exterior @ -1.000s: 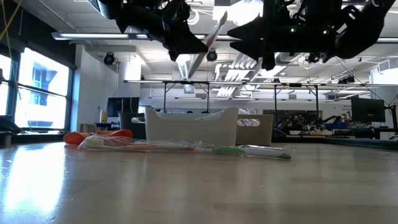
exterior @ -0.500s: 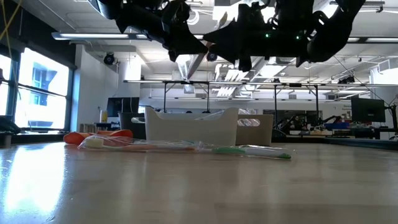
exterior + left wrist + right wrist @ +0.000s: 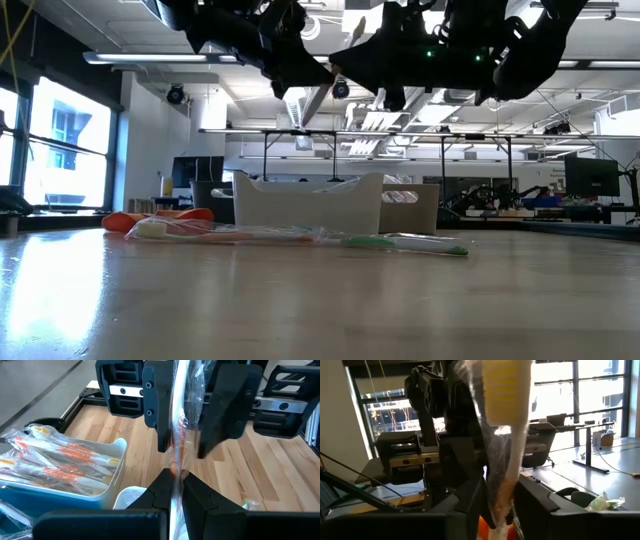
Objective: Pick & Place Toothbrushes
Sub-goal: Put the orange toothbrush into the gray bin
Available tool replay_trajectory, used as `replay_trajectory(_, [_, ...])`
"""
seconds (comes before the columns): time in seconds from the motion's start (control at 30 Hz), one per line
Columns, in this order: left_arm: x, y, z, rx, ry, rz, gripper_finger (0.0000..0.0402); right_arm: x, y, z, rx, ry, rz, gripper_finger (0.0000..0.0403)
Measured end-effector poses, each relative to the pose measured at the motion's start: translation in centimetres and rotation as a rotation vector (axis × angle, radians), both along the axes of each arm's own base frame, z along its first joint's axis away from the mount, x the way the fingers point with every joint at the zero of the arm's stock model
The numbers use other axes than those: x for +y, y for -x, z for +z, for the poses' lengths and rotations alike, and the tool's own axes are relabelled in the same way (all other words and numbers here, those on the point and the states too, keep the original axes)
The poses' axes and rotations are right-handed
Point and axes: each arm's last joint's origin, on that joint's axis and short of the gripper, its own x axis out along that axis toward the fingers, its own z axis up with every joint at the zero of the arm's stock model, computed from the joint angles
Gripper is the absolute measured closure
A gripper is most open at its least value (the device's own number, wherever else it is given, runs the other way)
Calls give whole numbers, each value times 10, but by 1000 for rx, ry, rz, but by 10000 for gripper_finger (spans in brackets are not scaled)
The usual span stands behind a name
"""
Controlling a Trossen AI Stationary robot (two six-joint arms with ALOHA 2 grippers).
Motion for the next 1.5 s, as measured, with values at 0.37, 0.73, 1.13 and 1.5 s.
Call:
replay_trajectory(0.37, [0, 0, 0, 2, -8, -5, 382, 0, 0, -1, 8, -4, 4, 383])
replay_trajectory(0.73, [0, 0, -1, 9, -4, -5, 382, 0, 0, -1, 7, -26, 9, 384])
replay_trajectory(1.13, [2, 1, -2, 23, -17, 50, 293, 0, 0, -2, 15, -31, -11, 382])
replay_trajectory(1.5, [2, 1, -2, 31, -15, 49, 252, 0, 0, -2, 16, -33, -11, 381])
